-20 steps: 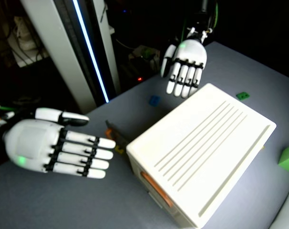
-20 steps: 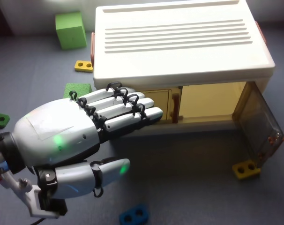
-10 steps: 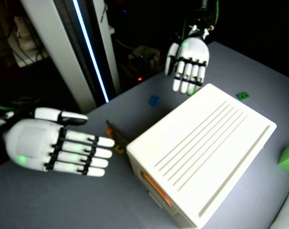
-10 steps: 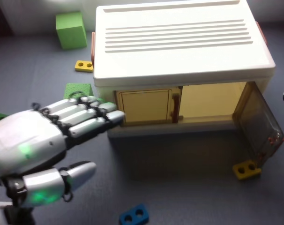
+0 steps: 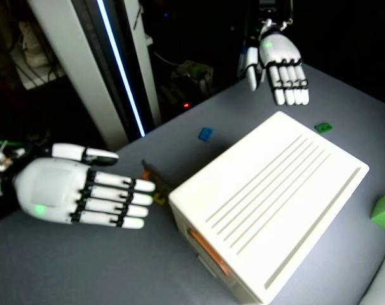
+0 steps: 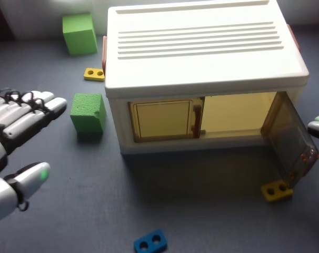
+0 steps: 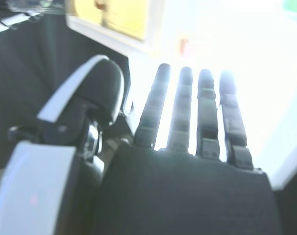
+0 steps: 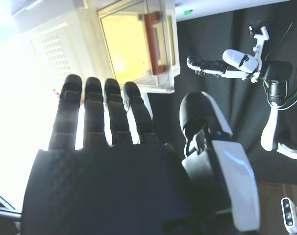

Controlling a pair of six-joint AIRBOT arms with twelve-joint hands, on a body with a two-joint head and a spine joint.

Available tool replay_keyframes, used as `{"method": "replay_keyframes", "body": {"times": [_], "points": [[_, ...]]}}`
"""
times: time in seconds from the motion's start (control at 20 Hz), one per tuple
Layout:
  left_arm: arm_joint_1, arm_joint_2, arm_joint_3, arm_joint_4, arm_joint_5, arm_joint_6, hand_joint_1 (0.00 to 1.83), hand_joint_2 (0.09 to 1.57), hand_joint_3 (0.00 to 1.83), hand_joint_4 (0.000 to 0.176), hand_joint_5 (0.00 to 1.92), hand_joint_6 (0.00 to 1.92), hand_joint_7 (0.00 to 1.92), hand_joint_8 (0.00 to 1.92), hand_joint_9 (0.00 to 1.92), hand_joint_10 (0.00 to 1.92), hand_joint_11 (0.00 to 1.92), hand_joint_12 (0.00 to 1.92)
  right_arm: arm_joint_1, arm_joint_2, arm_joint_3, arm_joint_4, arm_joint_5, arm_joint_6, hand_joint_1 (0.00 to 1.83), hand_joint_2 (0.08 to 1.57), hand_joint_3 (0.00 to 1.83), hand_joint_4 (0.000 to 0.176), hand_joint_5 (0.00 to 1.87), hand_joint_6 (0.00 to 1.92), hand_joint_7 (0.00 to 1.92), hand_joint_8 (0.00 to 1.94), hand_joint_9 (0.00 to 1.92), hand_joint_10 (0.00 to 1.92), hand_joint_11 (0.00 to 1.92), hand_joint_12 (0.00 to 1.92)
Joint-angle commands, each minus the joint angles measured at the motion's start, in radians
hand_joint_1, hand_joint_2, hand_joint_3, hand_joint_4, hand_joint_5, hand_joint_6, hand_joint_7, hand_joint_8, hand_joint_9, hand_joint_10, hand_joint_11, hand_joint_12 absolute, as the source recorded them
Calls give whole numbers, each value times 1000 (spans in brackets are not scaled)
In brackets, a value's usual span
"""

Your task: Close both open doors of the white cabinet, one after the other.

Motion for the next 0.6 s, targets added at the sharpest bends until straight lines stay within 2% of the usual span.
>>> {"method": "replay_keyframes", "body": {"times": [0.0,0.1,0.2,0.25,0.35,0.5,0.55], "points": [[5,7,-5,-14,-168,0,0,1571,94,0,77,7,88,10,115,12,0,506,12,0,3,19,100,9,0,1459,6,0,42,2,0,0,0,0,0,0],[41,12,-16,-44,-211,1,0,1571,109,0,74,1,49,3,79,1,0,338,24,-4,4,1,79,9,0,1459,4,0,20,1,0,0,0,0,0,0],[59,13,-21,-61,-238,1,0,1571,98,0,75,1,62,6,107,9,0,338,44,-11,5,-25,57,9,0,1463,6,0,25,3,0,0,0,0,0,0],[68,13,-24,-70,-251,1,0,1571,60,0,92,1,83,2,114,3,0,417,62,-17,7,-47,38,9,0,1462,4,0,31,5,0,0,0,0,0,0],[69,13,-24,-72,-255,1,0,1571,45,0,94,0,86,1,111,1,0,458,78,-27,11,-58,30,9,0,1463,4,0,28,3,0,0,0,0,0,0],[69,11,-24,-73,-255,-2,0,1561,30,0,78,0,80,1,102,2,0,417,94,-33,13,-69,30,11,0,1448,0,0,1,0,0,0,0,0,0,0],[70,9,-24,-73,-254,-5,0,1571,78,0,88,2,88,2,114,3,0,430,104,-38,13,-82,27,15,0,1451,0,0,0,0,0,0,0,0,0,0]]}}
